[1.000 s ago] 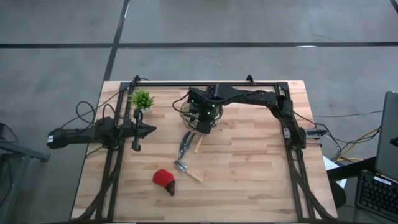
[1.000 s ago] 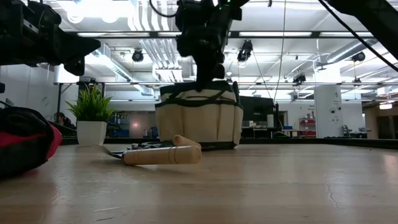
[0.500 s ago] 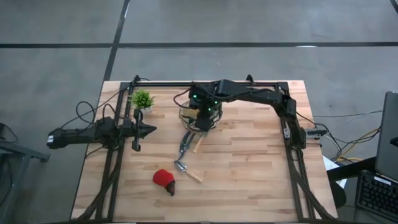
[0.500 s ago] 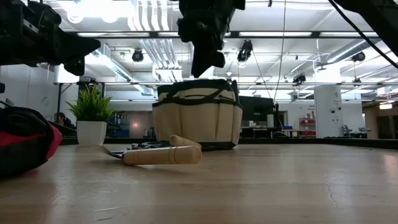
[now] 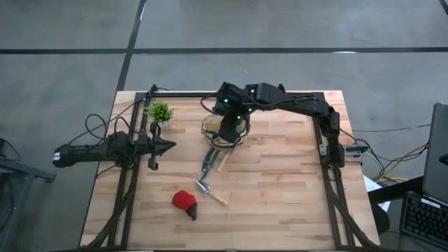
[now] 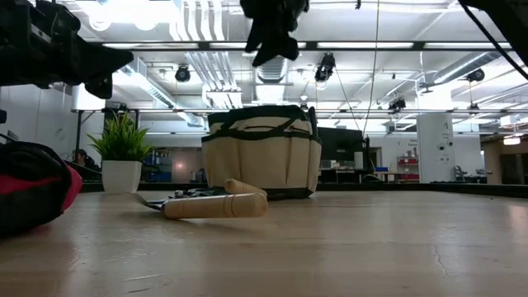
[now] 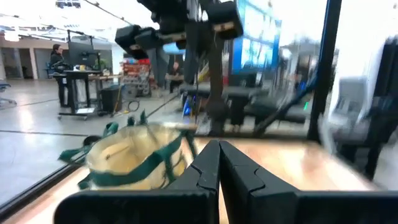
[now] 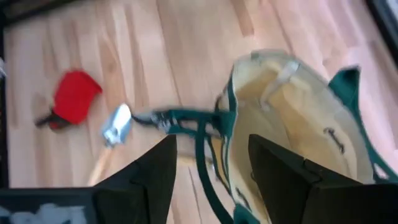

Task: Pick & Place Garden tools in Gardening bag
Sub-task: Put the green shear scissors into the brown gardening bag

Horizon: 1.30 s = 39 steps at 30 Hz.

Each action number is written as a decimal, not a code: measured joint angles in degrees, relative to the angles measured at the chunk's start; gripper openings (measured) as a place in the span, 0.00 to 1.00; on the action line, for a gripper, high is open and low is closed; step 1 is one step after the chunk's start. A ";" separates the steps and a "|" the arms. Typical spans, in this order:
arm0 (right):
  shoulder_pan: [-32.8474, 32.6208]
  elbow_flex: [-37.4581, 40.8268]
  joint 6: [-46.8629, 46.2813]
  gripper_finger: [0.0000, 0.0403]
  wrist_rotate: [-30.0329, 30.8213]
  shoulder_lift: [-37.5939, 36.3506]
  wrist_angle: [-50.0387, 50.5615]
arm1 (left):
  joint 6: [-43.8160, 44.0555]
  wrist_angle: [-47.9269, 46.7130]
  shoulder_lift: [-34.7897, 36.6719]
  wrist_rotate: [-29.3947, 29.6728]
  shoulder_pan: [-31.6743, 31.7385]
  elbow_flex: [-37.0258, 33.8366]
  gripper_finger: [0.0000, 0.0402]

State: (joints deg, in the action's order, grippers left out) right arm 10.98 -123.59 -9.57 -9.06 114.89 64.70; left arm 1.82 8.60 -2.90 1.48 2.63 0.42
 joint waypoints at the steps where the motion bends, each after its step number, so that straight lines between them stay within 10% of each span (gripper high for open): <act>1: 0.00 -0.12 -0.77 0.49 0.02 -0.50 -0.82 | 2.99 1.76 0.00 -0.50 0.00 0.03 0.02; 20: -1.01 1.62 -7.04 0.49 3.22 -6.51 -3.39 | 68.38 8.05 -4.70 13.29 -0.03 1.87 0.02; 39: -2.79 1.78 -8.47 0.43 3.23 -7.27 0.71 | 62.45 -18.30 -47.48 5.31 -0.04 23.04 0.53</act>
State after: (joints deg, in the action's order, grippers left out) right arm 8.20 -121.82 -18.04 -5.82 107.61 65.41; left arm 64.27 -9.70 -50.38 6.79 2.59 23.46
